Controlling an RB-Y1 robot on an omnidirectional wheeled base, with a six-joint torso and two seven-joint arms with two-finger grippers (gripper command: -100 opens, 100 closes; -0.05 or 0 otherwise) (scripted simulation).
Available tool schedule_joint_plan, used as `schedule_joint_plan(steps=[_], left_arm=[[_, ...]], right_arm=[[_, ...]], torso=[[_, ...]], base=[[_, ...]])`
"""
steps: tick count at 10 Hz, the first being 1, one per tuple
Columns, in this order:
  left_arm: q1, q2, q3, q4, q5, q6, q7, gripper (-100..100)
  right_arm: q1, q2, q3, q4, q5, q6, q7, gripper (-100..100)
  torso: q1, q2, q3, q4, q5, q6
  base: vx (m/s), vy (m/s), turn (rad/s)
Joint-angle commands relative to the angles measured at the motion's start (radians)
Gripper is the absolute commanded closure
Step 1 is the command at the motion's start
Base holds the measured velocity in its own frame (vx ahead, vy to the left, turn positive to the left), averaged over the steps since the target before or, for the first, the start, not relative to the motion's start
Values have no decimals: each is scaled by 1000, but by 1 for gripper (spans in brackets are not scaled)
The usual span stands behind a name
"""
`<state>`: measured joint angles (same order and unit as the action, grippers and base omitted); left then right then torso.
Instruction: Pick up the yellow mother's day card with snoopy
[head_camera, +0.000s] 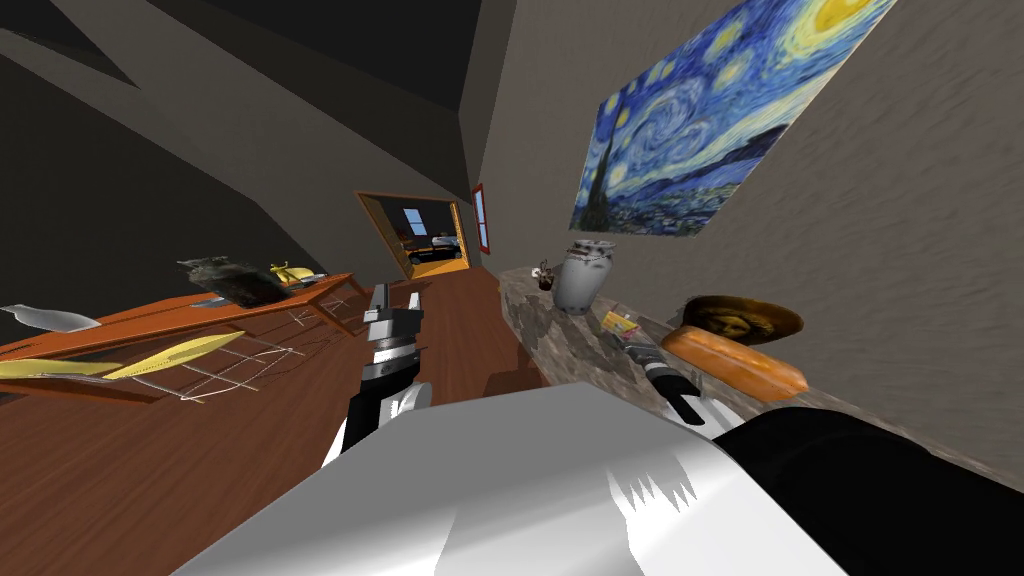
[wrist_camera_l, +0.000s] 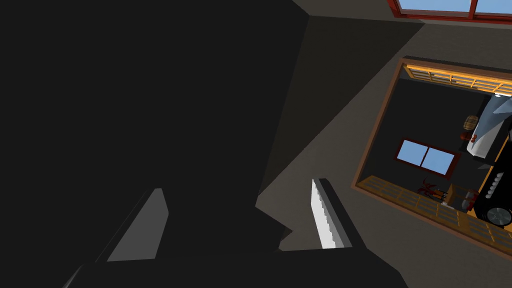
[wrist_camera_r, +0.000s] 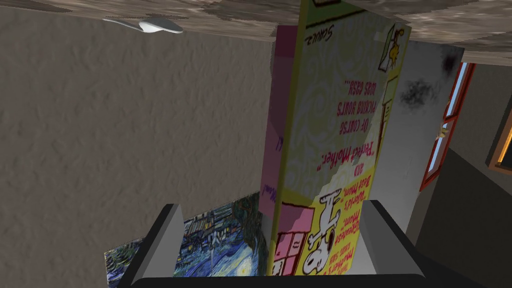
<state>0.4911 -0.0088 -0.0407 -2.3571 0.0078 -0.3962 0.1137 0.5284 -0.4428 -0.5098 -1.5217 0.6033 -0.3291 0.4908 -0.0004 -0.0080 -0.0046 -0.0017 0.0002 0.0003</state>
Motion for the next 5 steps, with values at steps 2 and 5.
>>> schedule_joint_plan(steps=[2,5], left_arm=[[0,0,0,0,0,0,0,0],[0,0,0,0,0,0,0,0]], right_arm=[[9,-1,-22,32,-5,-74,3,-100],[39,-5,-52,64,-12,-142,0,-100]], torso=[[1,-1,-1,0,0,-1],[-1,2,1,1,0,0]], base=[[112,22,-61],[89,15,-93]])
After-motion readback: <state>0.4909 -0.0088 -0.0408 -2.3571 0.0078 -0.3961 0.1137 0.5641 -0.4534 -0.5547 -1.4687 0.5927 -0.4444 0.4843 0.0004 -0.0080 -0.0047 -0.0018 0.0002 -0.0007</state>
